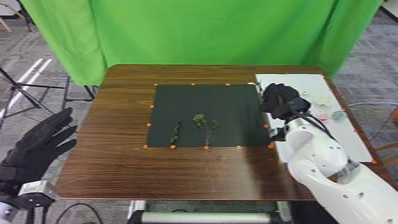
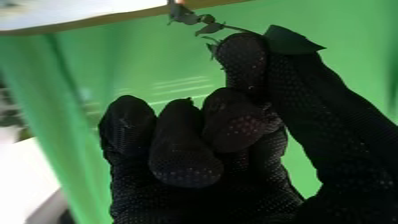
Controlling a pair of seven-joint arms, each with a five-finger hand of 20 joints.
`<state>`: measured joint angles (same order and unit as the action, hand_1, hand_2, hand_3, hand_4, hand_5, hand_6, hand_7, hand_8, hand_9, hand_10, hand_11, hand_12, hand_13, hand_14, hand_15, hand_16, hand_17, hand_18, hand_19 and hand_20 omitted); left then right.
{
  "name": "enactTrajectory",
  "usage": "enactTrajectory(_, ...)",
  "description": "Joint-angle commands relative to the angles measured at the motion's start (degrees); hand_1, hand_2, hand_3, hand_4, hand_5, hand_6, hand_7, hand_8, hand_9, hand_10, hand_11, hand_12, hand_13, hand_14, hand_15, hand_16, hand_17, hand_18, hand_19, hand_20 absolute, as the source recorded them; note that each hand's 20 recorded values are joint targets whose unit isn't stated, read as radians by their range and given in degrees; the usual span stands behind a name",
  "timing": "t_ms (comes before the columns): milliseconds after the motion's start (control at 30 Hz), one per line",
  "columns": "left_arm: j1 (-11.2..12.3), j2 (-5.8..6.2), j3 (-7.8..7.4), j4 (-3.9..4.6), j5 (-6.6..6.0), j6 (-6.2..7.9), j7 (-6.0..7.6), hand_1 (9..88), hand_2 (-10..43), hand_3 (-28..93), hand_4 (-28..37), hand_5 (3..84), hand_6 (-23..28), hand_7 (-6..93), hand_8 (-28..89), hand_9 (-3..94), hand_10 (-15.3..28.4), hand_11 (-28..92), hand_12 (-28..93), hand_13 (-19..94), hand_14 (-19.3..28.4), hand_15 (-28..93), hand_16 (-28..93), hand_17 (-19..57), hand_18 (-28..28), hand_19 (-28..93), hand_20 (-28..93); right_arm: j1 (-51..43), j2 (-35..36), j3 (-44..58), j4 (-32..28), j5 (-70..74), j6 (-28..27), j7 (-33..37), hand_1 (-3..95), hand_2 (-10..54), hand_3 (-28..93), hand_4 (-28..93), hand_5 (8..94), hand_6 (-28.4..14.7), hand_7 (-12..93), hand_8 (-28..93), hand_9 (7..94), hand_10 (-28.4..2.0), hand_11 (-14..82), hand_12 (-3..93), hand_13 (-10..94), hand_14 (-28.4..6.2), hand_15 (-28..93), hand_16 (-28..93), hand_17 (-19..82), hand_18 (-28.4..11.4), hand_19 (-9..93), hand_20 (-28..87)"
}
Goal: Arrange flowers
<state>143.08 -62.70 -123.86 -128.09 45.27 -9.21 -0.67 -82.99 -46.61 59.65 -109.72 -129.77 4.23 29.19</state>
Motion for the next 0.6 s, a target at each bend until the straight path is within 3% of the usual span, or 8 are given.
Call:
enactTrajectory(33,0.4,0.09,0.00,-0.19,-0.32,-0.05,-0.37,24.9,-8.4,68,-26.5,20.6,0.3,16.5,-9,15.4,7.7,5,24,11,10.5,7,12,-13.1,17.5,31,10,-2.3,0.6,-3.1,-2.3,-2.9,-4.5,-2.8,43.0,-9.5,85,-19,69.4,-1.4,56,18,80.2,-8.4,64.7,49.2,75,-7.9,85,39,38,-22.0,93,66)
enactTrajectory(467,-0.1,0.57,0.08,0.22,-0.47,-0.41,-0.75,24.9,-8.2,68,-26.5,20.6,0.3,16.5,-8,15.4,7.7,5,25,11,10.4,7,12,-13.1,17.5,31,10,-6.4,0.5,-5.9,-3.3,-5.7,-6.2,-3.8,41.9,-9.5,85,-18,69.3,-0.9,56,17,80.3,-8.3,64.9,48.3,75,-7.7,85,40,38,-22.0,93,66)
enactTrajectory(600,-0.1,0.70,0.25,0.29,-0.51,-0.39,-0.92,24.8,-8.3,68,-26.4,20.6,0.3,16.4,-9,15.5,7.7,5,25,11,10.4,7,12,-13.1,17.4,31,10,-6.9,0.3,-6.4,-2.4,-6.0,-4.5,-4.5,42.1,-9.5,85,-19,69.3,-0.4,57,16,80.2,-8.5,64.7,48.1,75,-7.9,85,39,38,-22.0,93,66)
